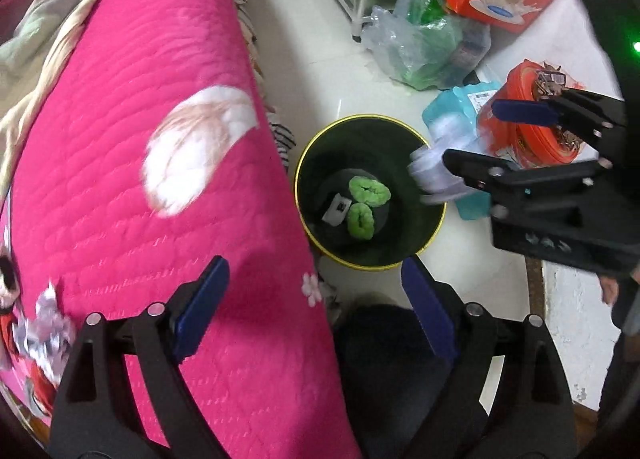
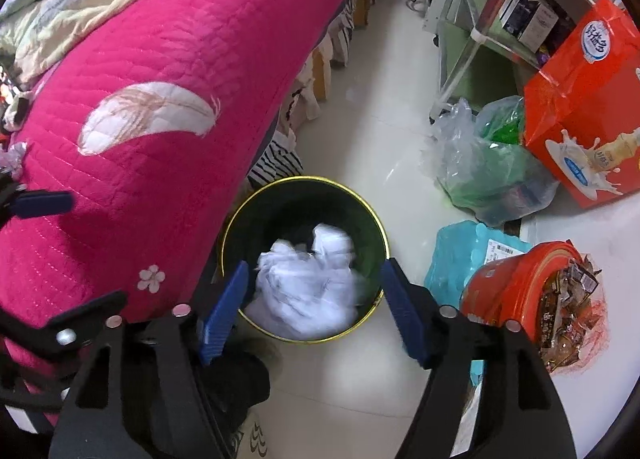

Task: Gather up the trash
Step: 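Carry the sock and paper over the bin and open both tools, then return both tools to the bed toward the red sock and crumpled paper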

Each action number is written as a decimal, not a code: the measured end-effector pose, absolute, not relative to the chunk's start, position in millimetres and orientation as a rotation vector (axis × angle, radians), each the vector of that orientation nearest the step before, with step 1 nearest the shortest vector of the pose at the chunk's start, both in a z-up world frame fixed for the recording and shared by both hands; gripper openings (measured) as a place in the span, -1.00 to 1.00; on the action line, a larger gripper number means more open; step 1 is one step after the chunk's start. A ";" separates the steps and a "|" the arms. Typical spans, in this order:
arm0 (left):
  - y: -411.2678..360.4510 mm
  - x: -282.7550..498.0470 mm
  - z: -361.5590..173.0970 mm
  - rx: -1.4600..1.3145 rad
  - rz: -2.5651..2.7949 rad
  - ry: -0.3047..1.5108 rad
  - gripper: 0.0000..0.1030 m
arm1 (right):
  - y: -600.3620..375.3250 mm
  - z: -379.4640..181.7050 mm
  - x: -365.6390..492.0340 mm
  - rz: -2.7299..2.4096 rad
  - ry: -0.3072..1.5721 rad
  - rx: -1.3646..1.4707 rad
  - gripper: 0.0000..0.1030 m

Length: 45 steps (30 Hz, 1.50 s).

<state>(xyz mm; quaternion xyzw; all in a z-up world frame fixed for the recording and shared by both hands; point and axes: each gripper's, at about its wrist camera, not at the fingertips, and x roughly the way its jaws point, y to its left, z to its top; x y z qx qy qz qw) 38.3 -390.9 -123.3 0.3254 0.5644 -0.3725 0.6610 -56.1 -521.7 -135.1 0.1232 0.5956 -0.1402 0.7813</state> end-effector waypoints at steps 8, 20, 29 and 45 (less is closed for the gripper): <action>-358.2 34.9 -106.6 0.691 -0.810 1.282 0.67 | -513.2 -144.6 -47.6 -0.344 1.321 0.232 0.59; -300.1 29.7 -67.4 0.619 -0.760 1.247 0.67 | -451.7 -93.3 -38.1 -0.226 1.243 0.179 0.59; -250.1 41.3 -47.7 0.551 -0.680 1.238 0.67 | -386.4 -60.3 -16.5 -0.097 1.199 0.103 0.59; -145.3 66.1 -41.2 0.419 -0.471 1.258 0.67 | -266.9 -33.4 28.9 0.116 1.175 -0.055 0.58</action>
